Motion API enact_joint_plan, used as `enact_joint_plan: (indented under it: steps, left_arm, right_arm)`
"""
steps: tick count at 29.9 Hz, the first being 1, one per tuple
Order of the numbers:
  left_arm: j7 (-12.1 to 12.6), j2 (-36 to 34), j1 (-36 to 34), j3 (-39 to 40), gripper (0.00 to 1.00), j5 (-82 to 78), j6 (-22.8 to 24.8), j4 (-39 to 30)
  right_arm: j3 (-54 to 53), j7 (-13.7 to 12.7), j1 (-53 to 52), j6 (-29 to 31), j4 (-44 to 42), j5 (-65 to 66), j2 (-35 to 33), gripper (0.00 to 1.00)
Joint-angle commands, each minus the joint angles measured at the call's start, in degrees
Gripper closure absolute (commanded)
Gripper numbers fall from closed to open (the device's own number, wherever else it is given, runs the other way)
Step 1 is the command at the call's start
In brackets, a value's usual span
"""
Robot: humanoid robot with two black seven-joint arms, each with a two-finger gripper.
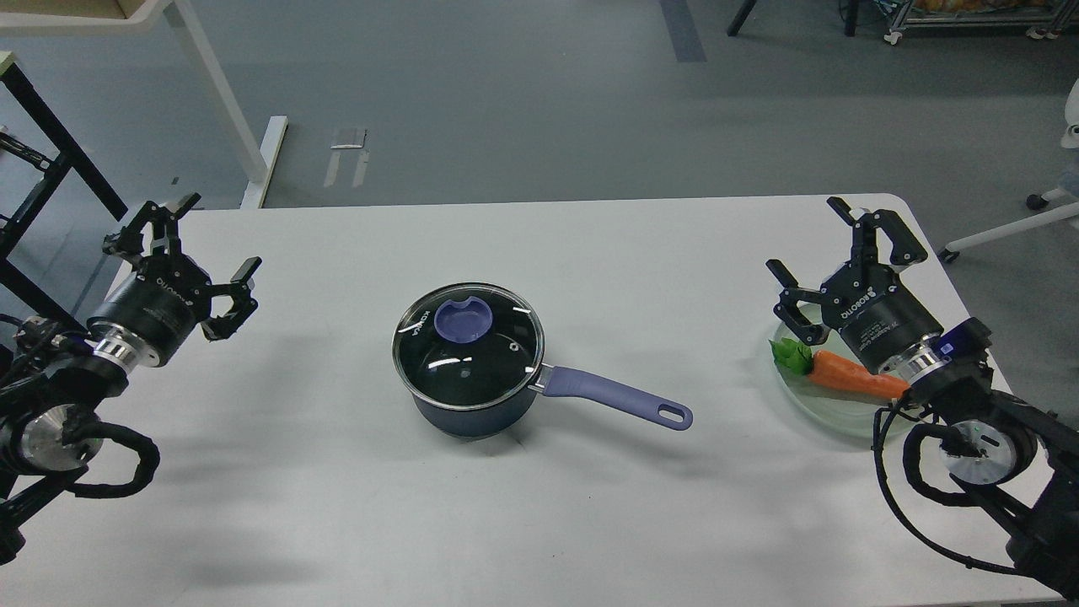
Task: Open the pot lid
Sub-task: 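Raise the right gripper and swing it toward the saucepan handle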
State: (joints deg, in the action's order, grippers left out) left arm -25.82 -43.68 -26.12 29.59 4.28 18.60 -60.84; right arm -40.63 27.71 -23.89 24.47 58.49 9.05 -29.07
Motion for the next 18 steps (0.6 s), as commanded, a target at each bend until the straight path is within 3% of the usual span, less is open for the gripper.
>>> enact_joint_plan:
  steps: [1,7,11,18]
  left_arm:
    - [-0.10,-0.35,0.02,0.02,0.01,-0.06,0.03,-0.16]
    - [-0.02,-1.32,-0.77,-0.33,0.01,-0.33,-0.14,0.11]
    - [-0.10,-1.76,-2.18,-0.41,0.01,-0.42,-0.23,0.63]
    - [-0.19,-1.58,-5.16,-0.68,0.01,-0.42,-0.76,3.97]
  right_arm:
    - [-0.06,0.29,-0.02,-1.09,-0.22,0.00,1.03,0.00]
    - [-0.15,0.29,-0.54,-1.09,0.57,0.44,-0.02,0.00]
    - [0.29,0.29,-4.14,-1.00,2.41,3.16,-4.41,0.01]
    - [9.13,0.29,-19.32,-1.00,11.97,22.12,-14.25,0.00]
